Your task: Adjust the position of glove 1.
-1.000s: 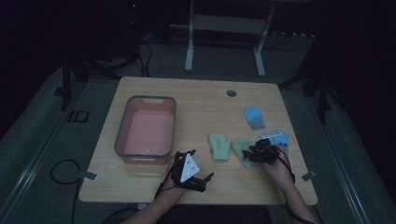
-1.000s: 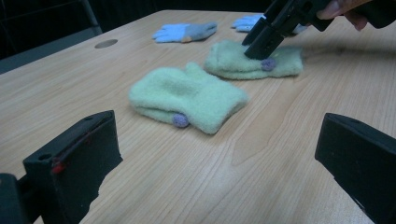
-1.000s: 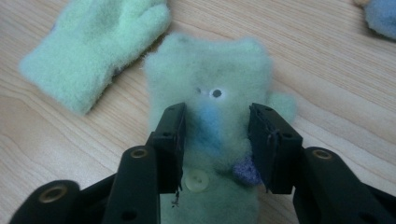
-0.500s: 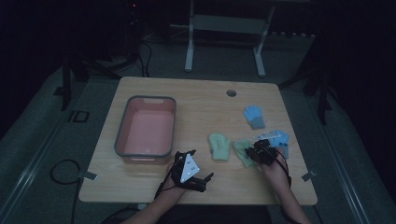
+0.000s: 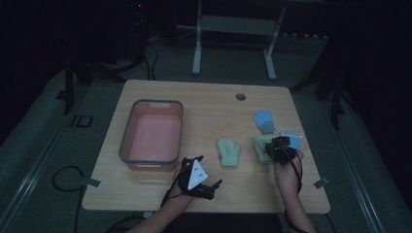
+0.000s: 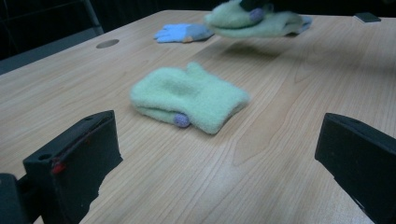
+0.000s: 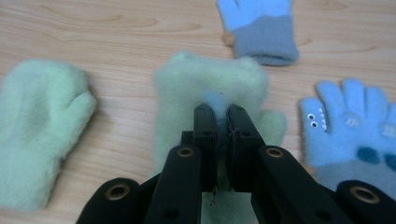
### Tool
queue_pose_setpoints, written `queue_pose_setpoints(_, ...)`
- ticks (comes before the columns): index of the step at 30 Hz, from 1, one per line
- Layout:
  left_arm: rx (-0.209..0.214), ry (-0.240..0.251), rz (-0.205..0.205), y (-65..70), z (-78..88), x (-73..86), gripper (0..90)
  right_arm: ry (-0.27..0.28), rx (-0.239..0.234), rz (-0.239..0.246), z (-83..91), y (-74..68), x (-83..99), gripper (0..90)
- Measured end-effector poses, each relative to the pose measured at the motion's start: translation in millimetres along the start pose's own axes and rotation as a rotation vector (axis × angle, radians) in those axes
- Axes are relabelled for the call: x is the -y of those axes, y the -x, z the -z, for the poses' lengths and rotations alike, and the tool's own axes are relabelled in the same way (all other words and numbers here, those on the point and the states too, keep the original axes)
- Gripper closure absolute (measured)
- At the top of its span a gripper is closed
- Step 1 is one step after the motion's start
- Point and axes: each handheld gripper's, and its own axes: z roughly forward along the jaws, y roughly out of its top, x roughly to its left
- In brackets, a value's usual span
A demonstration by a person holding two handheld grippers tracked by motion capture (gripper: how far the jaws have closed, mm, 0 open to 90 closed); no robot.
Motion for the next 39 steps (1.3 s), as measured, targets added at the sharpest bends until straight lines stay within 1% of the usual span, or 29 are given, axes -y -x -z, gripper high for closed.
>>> queue_pose_setpoints(2,0.001,0.003,0.0,0.1,0.2,0.1,0.1,-0.01,0.013,0.006,-6.6,-3.5,1.3,84.2)
queue_pose_setpoints(4,0.002,0.003,0.001,-0.1,0.2,0.1,0.1,-0.027,0.014,0.007,-13.2,-5.5,3.7,84.1)
queue_pose_setpoints(7,0.004,0.004,0.005,-0.5,0.3,0.2,0.1,-0.043,0.014,-0.018,-19.1,-5.9,8.6,83.9)
queue_pose_setpoints(9,0.003,0.005,0.003,-0.3,0.4,0.2,0.1,-0.05,0.02,-0.023,-22.8,-6.0,11.9,83.3)
queue_pose_setpoints(10,0.003,0.005,0.002,-0.1,0.4,0.2,0.1,-0.051,0.015,-0.031,-24.5,-5.4,13.6,82.7)
queue_pose_setpoints(14,0.002,0.005,0.0,0.0,0.5,0.2,0.1,-0.059,0.015,-0.035,-31.2,-5.5,18.4,80.4)
queue_pose_setpoints(17,0.003,0.005,0.003,-0.3,0.4,0.2,0.1,-0.056,0.007,-0.038,-31.9,-3.8,18.6,79.1)
queue_pose_setpoints(19,0.004,0.004,0.003,-0.3,0.5,0.2,0.1,-0.058,0.002,-0.037,-31.4,-3.3,18.4,76.5)
queue_pose_setpoints(22,0.005,0.004,0.001,-0.2,0.3,0.2,0.1,-0.057,-0.014,-0.034,-25.9,-1.4,15.9,72.2)
queue_pose_setpoints(23,0.005,0.004,0.0,-0.2,0.4,0.2,0.1,-0.049,-0.016,-0.024,-23.5,-0.6,14.9,71.3)
queue_pose_setpoints(24,0.006,0.004,0.0,-0.2,0.3,0.2,0.1,-0.045,-0.024,-0.014,-21.7,0.6,14.0,69.7)
queue_pose_setpoints(25,0.006,0.003,0.002,-0.3,0.3,0.1,0.1,-0.042,-0.048,-0.009,-18.9,2.5,12.4,68.2)
queue_pose_setpoints(26,0.006,0.003,0.002,-0.3,0.2,0.1,0.1,-0.036,-0.06,-0.002,-16.6,5.3,11.3,68.2)
queue_pose_setpoints(27,0.006,0.004,0.003,-0.3,0.2,0.2,0.1,-0.021,-0.082,0.003,-13.8,7.8,10.1,66.7)
queue_pose_setpoints(28,0.006,0.004,0.003,-0.3,0.2,0.2,0.1,-0.016,-0.089,0.021,-11.8,10.2,8.9,66.2)
queue_pose_setpoints(29,0.006,0.003,0.003,-0.3,0.2,0.1,0.1,-0.017,-0.084,0.037,-10.1,13.0,7.7,66.1)
queue_pose_setpoints(30,0.006,0.002,0.002,-0.2,0.1,0.1,0.1,-0.015,-0.092,0.043,-8.8,15.1,6.7,65.8)
queue_pose_setpoints(31,0.005,0.002,0.002,-0.2,0.0,0.1,0.1,-0.004,-0.126,0.057,-6.9,19.4,5.1,65.0)
queue_pose_setpoints(33,0.004,0.002,0.0,-0.1,0.1,0.1,0.1,-0.003,-0.134,0.078,-5.5,24.5,2.8,65.5)
queue_pose_setpoints(34,0.003,0.002,0.0,0.0,0.1,0.1,0.1,-0.002,-0.16,0.084,-4.7,27.0,1.8,64.9)
queue_pose_setpoints(35,0.003,0.001,0.0,-0.1,0.1,0.1,0.1,0.002,-0.202,0.086,-4.8,30.2,1.0,65.1)
queue_pose_setpoints(36,0.004,0.001,-0.002,-0.1,0.1,0.1,0.1,-0.001,-0.22,0.093,-5.0,32.7,0.6,65.3)
queue_pose_setpoints(37,0.004,0.002,-0.002,-0.1,0.1,0.1,0.1,-0.007,-0.216,0.115,-5.6,34.1,0.8,65.2)
queue_pose_setpoints(38,0.004,0.001,-0.002,0.0,0.1,0.0,0.1,-0.008,-0.217,0.126,-6.2,35.2,1.2,65.2)
queue_pose_setpoints(39,0.004,0.001,-0.002,0.0,0.1,0.0,0.1,-0.013,-0.23,0.122,-7.8,36.8,2.2,65.2)
